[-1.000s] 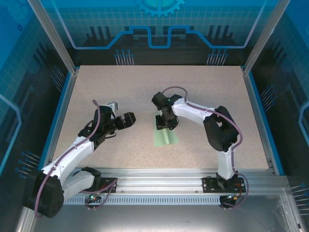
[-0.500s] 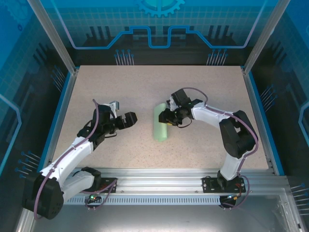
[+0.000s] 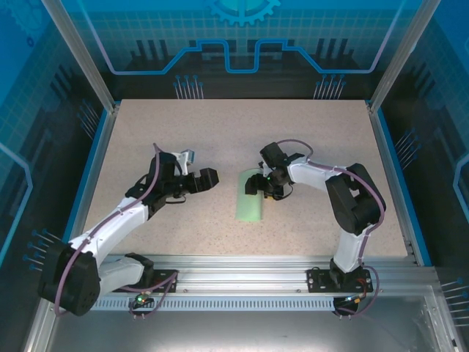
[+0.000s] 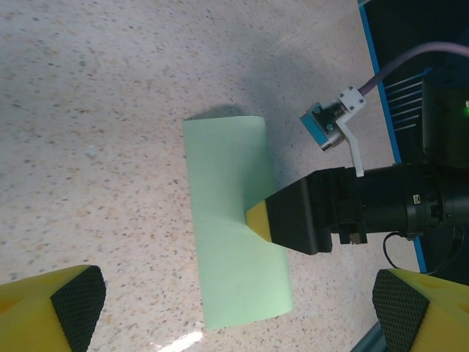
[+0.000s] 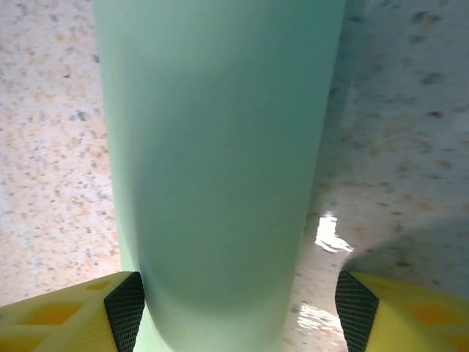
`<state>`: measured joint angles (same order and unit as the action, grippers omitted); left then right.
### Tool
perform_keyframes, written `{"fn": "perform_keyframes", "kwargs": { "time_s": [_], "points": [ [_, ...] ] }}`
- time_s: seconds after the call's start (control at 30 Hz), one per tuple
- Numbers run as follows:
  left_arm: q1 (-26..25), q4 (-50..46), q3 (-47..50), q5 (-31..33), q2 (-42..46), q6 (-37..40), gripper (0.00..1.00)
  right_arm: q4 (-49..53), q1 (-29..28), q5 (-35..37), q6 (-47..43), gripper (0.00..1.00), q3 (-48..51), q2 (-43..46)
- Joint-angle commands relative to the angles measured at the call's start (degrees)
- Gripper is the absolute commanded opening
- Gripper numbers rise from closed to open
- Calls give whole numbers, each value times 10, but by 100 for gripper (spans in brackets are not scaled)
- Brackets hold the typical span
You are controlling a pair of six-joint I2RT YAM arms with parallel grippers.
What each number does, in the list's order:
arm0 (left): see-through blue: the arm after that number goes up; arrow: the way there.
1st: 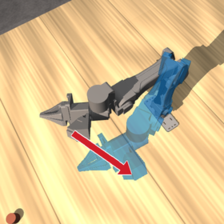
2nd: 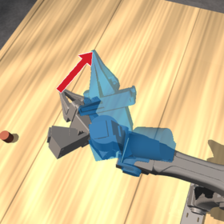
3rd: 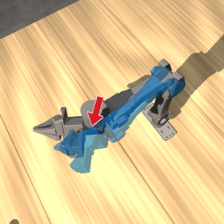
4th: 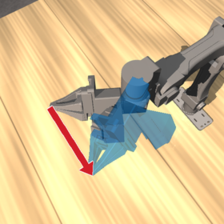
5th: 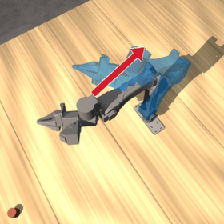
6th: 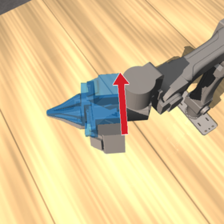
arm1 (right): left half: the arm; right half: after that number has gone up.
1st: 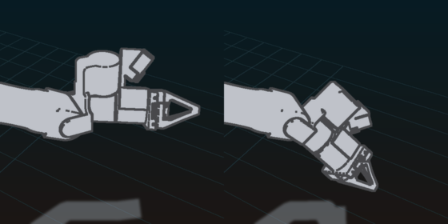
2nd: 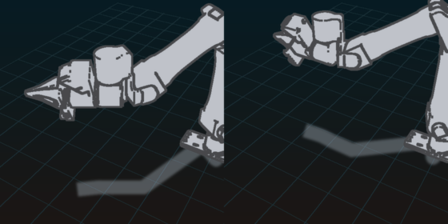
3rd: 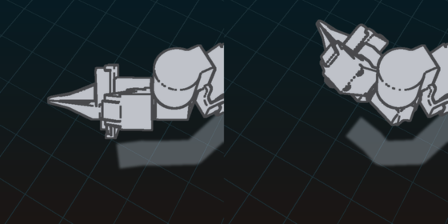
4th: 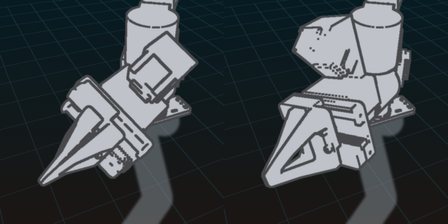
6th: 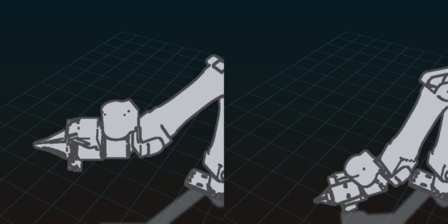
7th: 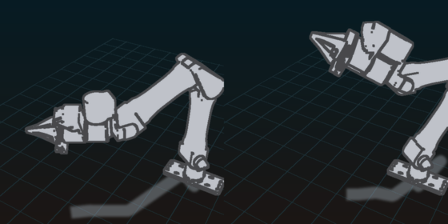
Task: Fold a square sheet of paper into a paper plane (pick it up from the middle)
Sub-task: Fold the square sheet of paper in half at the center of the table.
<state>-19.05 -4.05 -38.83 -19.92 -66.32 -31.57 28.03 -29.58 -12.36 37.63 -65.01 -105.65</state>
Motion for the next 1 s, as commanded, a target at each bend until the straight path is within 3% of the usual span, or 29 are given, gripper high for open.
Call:
{"fn": "perform_keyframes", "kwargs": {
  "time_s": [0.0, 0.13, 0.3, 0.5, 0.97],
  "points": [
    [-14, 25, -16, -12, -19, -11, 98, 49, 5, 38, -19, 73, -14, 25],
    [-32, 26, -27, -4, -44, -10, 98, 66, 9, 63, -29, 73, -16, 35],
    [-44, 36, -33, 12, -66, -16, 98, 52, 12, 16, -61, 76, -22, 16],
    [-44, 35, -43, 11, -88, -17, 98, 65, 15, 47, -45, 74, -32, -16],
    [-47, 50, -35, 2, -97, -25, 97, 51, 41, -34, -99, 75, -1, 1]
  ]
}}
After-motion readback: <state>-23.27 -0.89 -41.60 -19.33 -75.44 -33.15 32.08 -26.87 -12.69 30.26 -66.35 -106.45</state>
